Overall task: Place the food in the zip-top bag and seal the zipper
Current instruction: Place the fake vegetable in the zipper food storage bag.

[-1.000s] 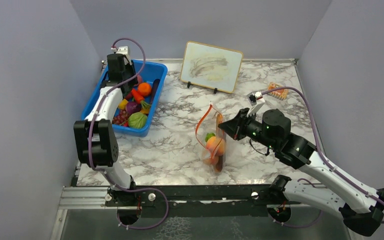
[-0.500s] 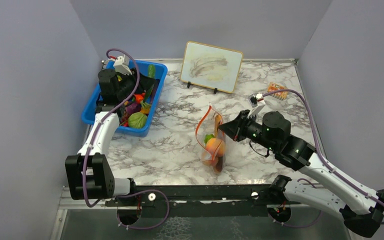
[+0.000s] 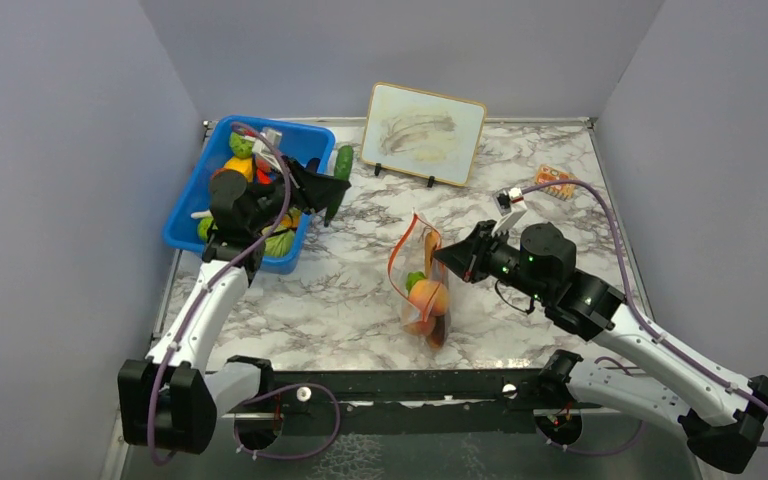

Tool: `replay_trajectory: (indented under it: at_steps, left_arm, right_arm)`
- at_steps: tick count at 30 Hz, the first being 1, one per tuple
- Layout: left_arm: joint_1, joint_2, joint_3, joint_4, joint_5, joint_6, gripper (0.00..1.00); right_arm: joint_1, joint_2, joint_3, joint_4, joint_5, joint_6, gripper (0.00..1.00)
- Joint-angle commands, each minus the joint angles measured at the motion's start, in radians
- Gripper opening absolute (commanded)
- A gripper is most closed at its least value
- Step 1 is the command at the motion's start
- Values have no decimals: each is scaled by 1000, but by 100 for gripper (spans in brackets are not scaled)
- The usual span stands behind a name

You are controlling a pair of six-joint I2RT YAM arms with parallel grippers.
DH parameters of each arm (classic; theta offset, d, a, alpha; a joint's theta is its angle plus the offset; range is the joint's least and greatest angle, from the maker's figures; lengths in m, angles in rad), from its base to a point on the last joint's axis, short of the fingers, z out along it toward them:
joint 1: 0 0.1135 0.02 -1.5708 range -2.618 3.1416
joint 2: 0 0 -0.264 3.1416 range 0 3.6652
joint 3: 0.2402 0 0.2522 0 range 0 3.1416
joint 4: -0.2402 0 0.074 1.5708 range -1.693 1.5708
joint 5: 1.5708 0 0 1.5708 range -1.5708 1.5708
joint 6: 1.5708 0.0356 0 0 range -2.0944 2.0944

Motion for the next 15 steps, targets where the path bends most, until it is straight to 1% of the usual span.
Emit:
replay_trajectory:
  at_steps: [1, 4, 6, 7, 13, 15]
  left_arm:
    - [-137, -85, -59, 161, -92, -116, 23]
    - [-242, -121, -116, 294, -183, -196, 23]
    - [-311, -129, -152, 388, -240, -220, 22]
    - [-338, -130, -165, 440, -263, -225, 22]
    - [-463, -78, -219, 620, -352, -197, 22]
    - [-494, -40, -218, 632, -363, -189, 22]
  right_arm:
    - [5, 5, 4, 56, -19, 6, 1]
    - [5, 5, 6, 56, -20, 6, 1]
    - [5, 6, 8, 55, -18, 4, 1]
    - [5, 5, 9, 53, -17, 4, 1]
    - [5, 1, 13, 50, -23, 8, 1]
    - [5, 1, 19, 47, -27, 9, 1]
